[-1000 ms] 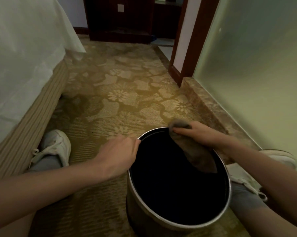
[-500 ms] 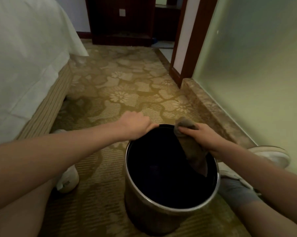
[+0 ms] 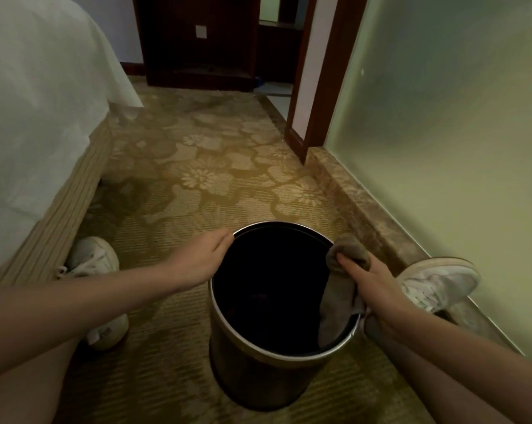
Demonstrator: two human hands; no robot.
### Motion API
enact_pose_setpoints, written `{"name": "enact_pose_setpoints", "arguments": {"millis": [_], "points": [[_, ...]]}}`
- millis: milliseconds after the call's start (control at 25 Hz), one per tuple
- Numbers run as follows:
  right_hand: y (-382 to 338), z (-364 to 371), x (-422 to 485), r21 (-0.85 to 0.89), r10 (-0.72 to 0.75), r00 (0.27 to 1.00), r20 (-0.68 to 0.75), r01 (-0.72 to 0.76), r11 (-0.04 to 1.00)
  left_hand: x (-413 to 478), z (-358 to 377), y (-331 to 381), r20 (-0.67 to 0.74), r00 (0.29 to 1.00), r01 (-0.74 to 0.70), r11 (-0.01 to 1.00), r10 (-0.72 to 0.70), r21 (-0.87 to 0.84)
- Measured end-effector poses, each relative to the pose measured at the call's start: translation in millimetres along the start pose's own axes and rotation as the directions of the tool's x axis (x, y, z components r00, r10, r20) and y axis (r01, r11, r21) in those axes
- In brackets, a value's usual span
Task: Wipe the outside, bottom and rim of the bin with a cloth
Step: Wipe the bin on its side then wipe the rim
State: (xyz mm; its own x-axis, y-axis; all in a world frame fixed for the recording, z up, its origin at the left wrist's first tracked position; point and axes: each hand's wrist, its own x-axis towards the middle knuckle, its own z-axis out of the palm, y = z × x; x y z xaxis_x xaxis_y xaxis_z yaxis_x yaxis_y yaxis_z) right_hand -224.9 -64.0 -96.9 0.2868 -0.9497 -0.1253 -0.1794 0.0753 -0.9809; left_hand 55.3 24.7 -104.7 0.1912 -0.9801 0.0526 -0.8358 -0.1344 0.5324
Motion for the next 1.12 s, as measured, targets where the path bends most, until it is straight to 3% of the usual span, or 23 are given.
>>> {"name": "enact_pose_setpoints", "arguments": {"millis": [200,360,480,600,680,800,960,1040,1120], "points": [[-13.1,10.4,70.8,-0.265,-0.038,0.965,0.258,0.109,0.958,9.6,0.9,-3.8,-0.055,0.998,-0.036,0.999,0.036,-0.002],[-49.5,73.8,120.3,-0.521,0.091,0.789,0.608,0.31,0.795,7.2,3.6,-4.8,-0.128,0.988,-0.076,0.995,0.083,0.057],[-66.2,108.6,124.1,-0.555,0.221,0.695,0.684,0.299,0.776,11.0,5.1,-6.0,-0.181,0.981,-0.049,0.996,0.062,0.075],[-64.2,106.2,120.5,-0.483,0.15,0.696,0.702,0.311,0.819,8.6,5.5,1.0,-0.162,0.987,-0.013,0.997,0.025,0.072],[-56.2,86.8,113.9,-0.454,0.01,0.767,0.641,0.368,0.812,4.5,4.3,5.3,-0.132,0.991,0.01,0.993,0.005,0.114],[-28.9,32.0,89.2,-0.444,-0.182,0.9,0.396,0.361,0.82,2.3,3.7,8.3,-0.095,0.994,0.067,0.99,-0.055,0.128],[-13.5,-24.8,6.4,-0.464,-0.206,0.968,0.144,0.25,0.85,1.5,0.6,17.8,-0.07,0.993,0.108,0.984,-0.099,0.143],[-18.2,-43.5,-39.0,-0.245,-0.138,0.99,0.042,0.144,0.959,0.1,-0.7,15.3,-0.066,0.995,0.083,0.977,-0.071,0.195],[-30.5,-63.4,-72.4,0.113,0.041,0.996,-0.084,-0.032,0.993,-7.3,-11.8,21.1,-0.193,0.973,-0.052,0.933,0.128,0.355]]}}
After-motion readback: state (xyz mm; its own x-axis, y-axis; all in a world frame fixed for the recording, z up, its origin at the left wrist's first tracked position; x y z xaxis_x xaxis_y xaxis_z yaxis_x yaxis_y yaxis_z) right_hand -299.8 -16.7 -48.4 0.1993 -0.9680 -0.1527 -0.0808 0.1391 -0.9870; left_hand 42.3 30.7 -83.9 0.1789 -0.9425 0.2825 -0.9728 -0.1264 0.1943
